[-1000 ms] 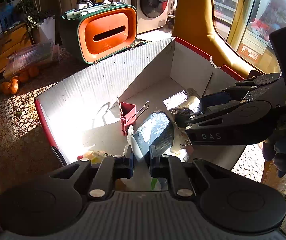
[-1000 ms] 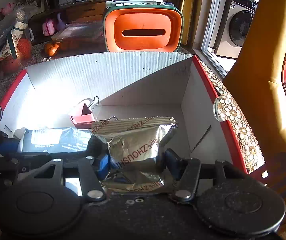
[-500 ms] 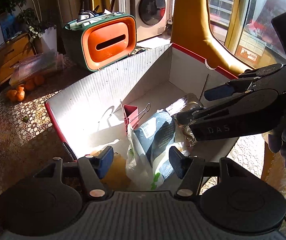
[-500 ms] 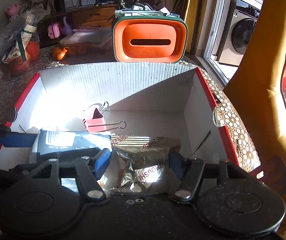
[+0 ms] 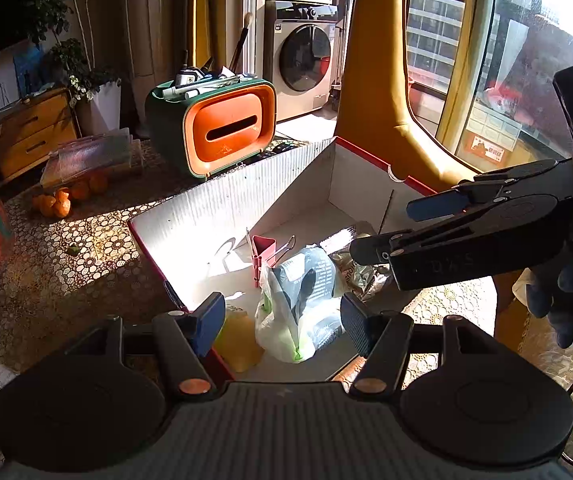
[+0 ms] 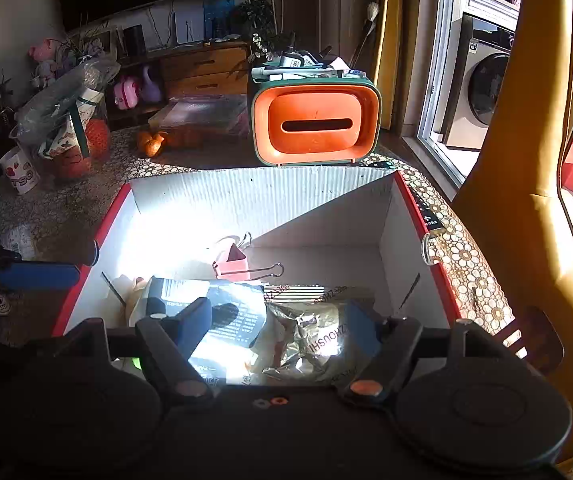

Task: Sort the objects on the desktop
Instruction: 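Withdraw both tools from the box back toward the table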

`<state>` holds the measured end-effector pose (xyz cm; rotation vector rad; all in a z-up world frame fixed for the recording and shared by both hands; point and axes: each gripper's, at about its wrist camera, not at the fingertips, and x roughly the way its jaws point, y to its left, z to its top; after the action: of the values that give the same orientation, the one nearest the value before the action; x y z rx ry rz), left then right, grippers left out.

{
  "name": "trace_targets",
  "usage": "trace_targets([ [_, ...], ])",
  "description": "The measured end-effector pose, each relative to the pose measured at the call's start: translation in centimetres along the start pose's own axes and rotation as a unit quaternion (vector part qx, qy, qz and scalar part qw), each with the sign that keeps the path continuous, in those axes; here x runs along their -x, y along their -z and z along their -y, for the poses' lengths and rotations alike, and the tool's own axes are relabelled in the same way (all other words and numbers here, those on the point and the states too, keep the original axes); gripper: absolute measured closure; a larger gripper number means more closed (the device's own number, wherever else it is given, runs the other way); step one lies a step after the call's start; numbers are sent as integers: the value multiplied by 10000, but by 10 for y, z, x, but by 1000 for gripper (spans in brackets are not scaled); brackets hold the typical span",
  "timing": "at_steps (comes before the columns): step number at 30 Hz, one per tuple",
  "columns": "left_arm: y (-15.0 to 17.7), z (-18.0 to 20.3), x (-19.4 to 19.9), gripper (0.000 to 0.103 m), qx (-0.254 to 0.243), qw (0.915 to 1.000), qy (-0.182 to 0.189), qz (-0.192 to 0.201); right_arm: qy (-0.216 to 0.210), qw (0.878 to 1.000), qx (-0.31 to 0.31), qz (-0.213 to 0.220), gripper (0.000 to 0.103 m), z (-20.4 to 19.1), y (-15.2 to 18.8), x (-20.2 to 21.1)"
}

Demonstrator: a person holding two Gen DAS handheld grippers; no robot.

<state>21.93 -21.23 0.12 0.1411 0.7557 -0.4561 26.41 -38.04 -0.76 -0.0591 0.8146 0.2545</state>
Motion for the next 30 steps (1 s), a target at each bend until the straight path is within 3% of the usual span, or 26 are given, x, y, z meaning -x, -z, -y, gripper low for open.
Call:
trace_targets([
  [6,7,-4,27,40,141,9996,59,256,-148,9997,-44,201,28,-10,6,23],
  [10,13,-6,45,40,108,9990,-4,433,-189,9990,-52,399,15,-18,11,39],
  [23,41,-32,99,40,276,9957,-120,873,-385,9961,136,782,7,-70,28,71],
  [26,47,-40,110,32,352,9948,-131,942,-444,9951,139,868,6,-84,33,78],
  [30,59,-53,125,31,392,9937,-165,1039,-496,9944,127,928,6,-101,38,84],
])
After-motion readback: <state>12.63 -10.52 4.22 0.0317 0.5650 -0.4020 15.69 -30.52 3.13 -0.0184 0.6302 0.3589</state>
